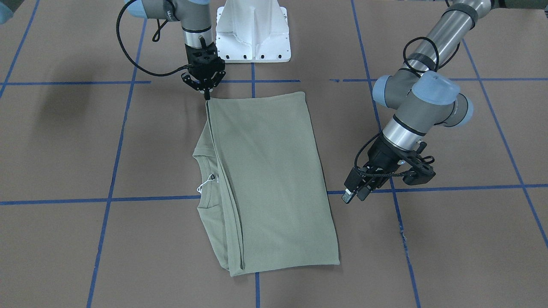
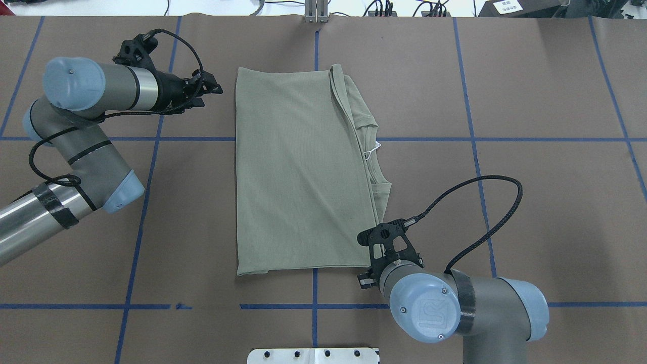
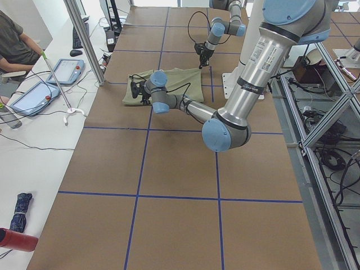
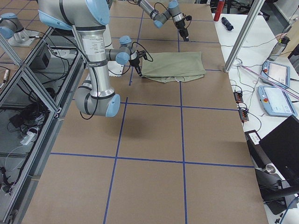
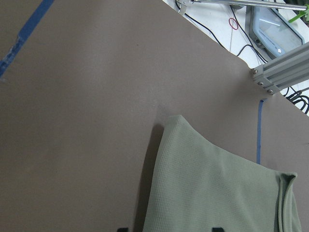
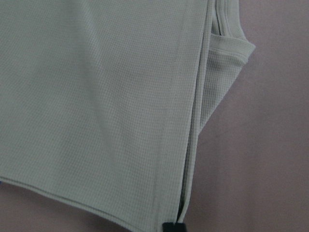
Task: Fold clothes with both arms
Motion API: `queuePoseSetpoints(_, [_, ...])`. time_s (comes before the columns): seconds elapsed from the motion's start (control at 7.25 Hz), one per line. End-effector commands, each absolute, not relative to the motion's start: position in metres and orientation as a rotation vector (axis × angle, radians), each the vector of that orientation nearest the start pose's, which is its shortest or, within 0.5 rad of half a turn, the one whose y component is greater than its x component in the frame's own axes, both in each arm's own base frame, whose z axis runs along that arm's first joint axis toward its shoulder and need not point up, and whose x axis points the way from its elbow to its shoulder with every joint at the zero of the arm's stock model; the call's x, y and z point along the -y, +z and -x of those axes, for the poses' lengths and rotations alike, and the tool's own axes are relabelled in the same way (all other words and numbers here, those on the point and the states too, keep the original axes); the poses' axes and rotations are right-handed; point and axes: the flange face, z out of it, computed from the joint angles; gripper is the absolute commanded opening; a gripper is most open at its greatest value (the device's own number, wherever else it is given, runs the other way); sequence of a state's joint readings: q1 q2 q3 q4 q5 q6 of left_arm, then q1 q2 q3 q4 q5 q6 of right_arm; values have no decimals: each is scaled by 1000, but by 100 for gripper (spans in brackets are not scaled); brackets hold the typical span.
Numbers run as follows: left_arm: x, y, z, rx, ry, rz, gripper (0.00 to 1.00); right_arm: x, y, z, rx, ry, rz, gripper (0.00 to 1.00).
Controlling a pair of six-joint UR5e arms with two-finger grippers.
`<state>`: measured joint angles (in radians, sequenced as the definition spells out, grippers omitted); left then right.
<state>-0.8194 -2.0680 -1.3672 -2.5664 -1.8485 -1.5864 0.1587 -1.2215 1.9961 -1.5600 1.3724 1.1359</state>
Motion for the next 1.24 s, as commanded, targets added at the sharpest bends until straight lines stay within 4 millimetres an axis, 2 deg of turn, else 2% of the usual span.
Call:
queuePoseSetpoints(0.0, [583,353,-398,-1288,-534,-287,65,240,289,530,694,-170,-405,26])
queuePoseSetpoints(0.14, [583,353,-398,-1289,-536,-286,65,239,288,528,700,-162,-402,35])
queuePoseSetpoints(0.55, [582,352,-398,-1290,-534,-288,65,237,262,512,766,-130,-397,48])
queuePoseSetpoints(0.83, [582,351,-398,-1291,-535,-287,65,240,254,513,835,170,-277,56])
queuePoseSetpoints(0.96, [582,352,-398,-1290,-535,-287,65,245,257,514,841,293,-230,57])
queuePoseSetpoints(1.1, [582,351,-398,-1291,-536,-289,65,255,260,512,859,519,-142,59])
